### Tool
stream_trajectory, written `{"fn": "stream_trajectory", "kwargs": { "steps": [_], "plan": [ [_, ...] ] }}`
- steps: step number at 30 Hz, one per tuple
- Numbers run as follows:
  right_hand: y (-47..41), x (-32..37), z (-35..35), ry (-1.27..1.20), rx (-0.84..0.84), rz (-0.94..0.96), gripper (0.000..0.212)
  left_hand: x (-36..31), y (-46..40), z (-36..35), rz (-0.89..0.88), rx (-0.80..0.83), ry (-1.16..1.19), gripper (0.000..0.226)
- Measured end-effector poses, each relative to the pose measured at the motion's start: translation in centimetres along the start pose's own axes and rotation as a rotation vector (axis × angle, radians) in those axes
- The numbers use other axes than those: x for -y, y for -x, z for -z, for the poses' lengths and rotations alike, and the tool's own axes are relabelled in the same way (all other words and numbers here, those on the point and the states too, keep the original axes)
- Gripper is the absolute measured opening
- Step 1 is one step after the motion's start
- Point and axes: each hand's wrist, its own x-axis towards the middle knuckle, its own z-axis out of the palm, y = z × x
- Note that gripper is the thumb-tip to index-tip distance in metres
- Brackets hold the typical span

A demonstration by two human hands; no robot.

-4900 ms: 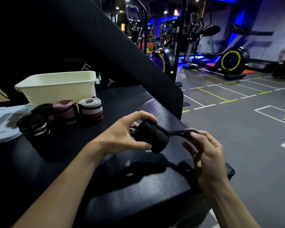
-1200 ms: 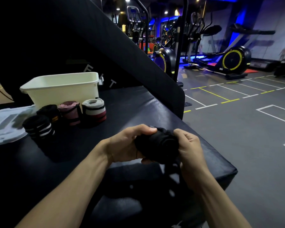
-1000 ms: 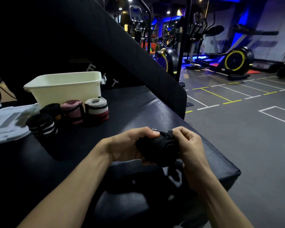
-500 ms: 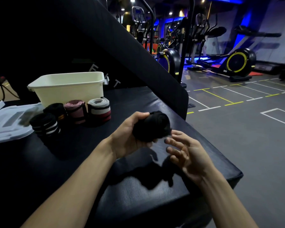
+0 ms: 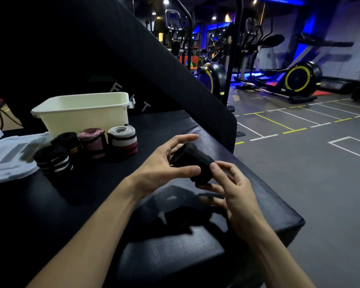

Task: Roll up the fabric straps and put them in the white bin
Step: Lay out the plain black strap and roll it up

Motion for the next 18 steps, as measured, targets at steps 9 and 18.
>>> {"fn": "stream_trajectory", "kwargs": {
  "steps": [9,18],
  "plan": [
    [-0.5,-0.8,-0.2,-0.118,0.090,0.005,0.044,0.6,-0.5,0.1,-0.051,-0.104,-0.100,0.071],
    [0.1,-2.1,-1.9,0.101,0.219,0.037,0.030,0.6,-0.7,0.0,-0.044,-0.286,-0.038,0.056]
  ]
}}
